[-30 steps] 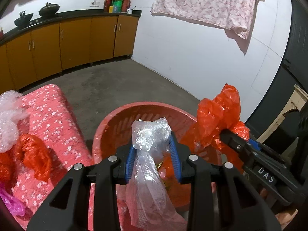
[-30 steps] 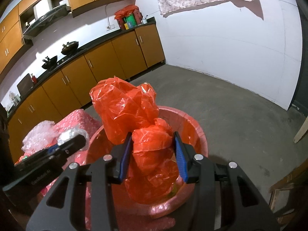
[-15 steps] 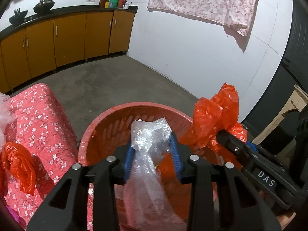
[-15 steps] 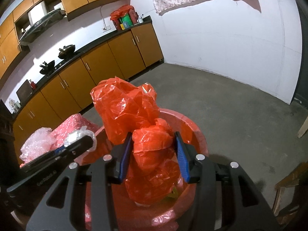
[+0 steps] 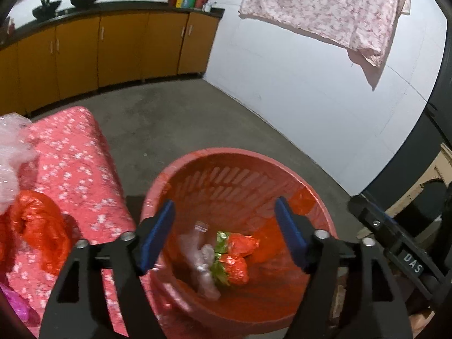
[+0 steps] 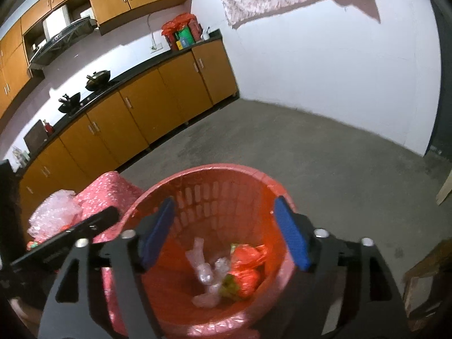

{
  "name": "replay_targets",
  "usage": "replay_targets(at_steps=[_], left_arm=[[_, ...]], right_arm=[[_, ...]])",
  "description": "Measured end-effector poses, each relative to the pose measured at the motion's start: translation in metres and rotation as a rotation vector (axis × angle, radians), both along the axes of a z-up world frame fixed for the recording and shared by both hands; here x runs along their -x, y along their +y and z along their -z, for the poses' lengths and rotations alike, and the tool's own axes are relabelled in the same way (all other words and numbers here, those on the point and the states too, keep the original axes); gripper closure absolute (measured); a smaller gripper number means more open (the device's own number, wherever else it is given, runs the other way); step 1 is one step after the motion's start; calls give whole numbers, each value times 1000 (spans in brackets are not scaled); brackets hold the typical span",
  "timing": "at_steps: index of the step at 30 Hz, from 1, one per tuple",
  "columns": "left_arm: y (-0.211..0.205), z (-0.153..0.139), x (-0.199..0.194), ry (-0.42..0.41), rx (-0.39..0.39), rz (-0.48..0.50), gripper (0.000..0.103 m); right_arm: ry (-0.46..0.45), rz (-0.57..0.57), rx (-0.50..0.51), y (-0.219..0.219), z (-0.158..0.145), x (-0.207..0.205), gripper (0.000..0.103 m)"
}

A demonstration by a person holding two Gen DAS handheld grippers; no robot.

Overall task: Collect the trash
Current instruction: 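Open both tools to drop the bags into the basket, return to table, then grasp the pink bag with the left tool while the right tool grasps an orange bag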

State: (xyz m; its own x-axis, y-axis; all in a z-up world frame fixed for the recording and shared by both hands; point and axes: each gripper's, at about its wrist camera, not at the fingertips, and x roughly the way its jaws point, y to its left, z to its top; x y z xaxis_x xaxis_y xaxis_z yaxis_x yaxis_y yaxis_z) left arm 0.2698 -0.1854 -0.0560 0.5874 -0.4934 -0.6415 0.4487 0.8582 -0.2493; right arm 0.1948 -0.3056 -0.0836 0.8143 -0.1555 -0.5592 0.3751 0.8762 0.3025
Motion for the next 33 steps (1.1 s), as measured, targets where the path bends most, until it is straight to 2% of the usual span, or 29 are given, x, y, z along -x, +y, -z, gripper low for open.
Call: replay_targets(at_steps=[1,4,9,14,20,26,30,33], left_arm=[[3,-1,2,-13,-5,-8,21],[12,-5,7,-42,-24,-35,12],[33,-9,19,-77,-66,-94,6],[60,-10,39,-104,-104,-136,5],[100,-11,65,-141,-164,-200,5],[171,-7,88,-144,-178,-354,5],[214,-4,96,-151,-191,-460,5],[239,2,96,-126,-183,-528,5]], right_arm=[[-6,15,25,2,-2,3,17],[-33,57,93,6,-8,11,6],[-35,84,162,14,-13,17,4],[-29,52,167,24,-15,16,4],[-33,-65,157,59,-21,11,4],[-51,-215,190,113,-28,-6,4],[-34,-321,179,153,-24,-26,4],[-12,-390,170,181,-17,-44,4]])
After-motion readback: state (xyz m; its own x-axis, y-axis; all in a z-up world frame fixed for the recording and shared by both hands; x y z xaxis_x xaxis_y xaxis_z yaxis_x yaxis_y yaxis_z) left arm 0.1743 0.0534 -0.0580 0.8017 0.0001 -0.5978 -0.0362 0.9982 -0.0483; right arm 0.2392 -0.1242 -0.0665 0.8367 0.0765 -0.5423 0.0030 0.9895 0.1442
